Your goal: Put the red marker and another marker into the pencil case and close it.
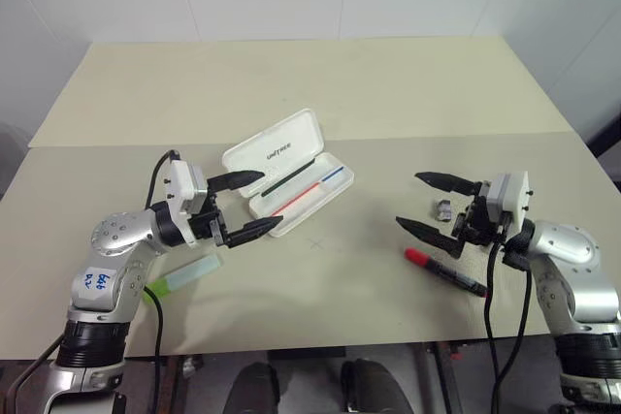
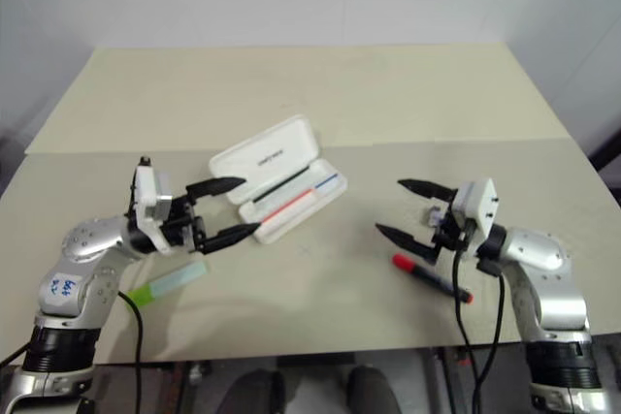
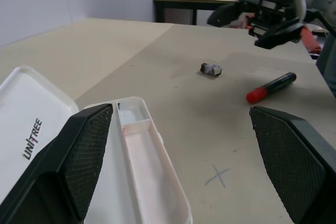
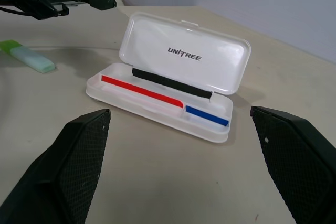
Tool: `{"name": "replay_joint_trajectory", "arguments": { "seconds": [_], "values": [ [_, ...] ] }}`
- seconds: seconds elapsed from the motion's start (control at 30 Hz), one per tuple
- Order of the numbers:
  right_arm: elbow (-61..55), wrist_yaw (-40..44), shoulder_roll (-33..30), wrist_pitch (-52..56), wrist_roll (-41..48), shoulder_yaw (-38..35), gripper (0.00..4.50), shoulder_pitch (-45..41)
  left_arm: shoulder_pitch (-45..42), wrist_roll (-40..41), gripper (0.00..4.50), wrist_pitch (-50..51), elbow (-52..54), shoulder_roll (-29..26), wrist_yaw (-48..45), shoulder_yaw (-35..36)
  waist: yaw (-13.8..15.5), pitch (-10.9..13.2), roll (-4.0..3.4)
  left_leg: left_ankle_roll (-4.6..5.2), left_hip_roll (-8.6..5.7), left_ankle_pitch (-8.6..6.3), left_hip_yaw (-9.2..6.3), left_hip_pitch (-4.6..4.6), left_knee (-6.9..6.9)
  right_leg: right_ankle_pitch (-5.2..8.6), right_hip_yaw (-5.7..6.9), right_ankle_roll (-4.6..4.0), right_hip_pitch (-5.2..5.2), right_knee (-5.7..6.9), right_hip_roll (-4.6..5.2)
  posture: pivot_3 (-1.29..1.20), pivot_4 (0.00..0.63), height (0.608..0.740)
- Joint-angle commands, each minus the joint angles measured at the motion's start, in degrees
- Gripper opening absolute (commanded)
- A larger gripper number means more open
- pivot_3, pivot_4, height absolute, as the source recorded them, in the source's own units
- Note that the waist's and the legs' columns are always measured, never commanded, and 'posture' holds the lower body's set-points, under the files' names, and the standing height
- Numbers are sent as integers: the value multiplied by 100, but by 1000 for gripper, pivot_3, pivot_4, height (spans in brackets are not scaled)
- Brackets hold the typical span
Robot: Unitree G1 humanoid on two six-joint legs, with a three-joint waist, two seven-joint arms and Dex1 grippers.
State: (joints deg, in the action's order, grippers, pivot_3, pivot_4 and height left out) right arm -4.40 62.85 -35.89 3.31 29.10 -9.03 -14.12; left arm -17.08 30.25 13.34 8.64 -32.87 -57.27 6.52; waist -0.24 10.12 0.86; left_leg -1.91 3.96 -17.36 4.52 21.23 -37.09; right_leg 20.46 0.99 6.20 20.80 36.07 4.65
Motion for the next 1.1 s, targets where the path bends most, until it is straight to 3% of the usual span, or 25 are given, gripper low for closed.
{"name": "replay_joint_trajectory", "arguments": {
  "seconds": [0.03, 0.13, 0.53, 1.1],
  "values": [
    [-218, 51, -60, 102, 114, 23, 4500, -145, -90, 95, 3821, 33, 234, -32, -4, 8, 1, 0, 0, 0, 0, 0, 0, 0, 1, 0, 0, 0, 0, -1, 0, 0, 150, 740],
    [-260, 8, -19, 137, 114, 43, 4500, -185, -188, -64, 2879, 30, 172, 11, 47, -150, 13, 0, 0, 1, -1, -1, 1, 2, -1, 0, -2, 0, 1, -2, 1, 0, 150, 740],
    [-986, -476, 230, 278, 137, 115, 4500, 186, -791, -1085, 2879, 1185, 189, 121, 880, -1315, -2, 1, 0, 5, -5, -3, 18, 8, -2, -5, -22, 10, 19, 1, -2, 0, 150, 740],
    [-1252, -737, 324, 275, 160, 148, 4500, 229, -682, -1134, 2879, 3161, 1073, -173, 1333, -1537, 3, 7, 11, 6, -6, -3, 77, 5, -11, -7, -89, 13, 66, 46, -6, 0, 150, 740]
  ]
}}
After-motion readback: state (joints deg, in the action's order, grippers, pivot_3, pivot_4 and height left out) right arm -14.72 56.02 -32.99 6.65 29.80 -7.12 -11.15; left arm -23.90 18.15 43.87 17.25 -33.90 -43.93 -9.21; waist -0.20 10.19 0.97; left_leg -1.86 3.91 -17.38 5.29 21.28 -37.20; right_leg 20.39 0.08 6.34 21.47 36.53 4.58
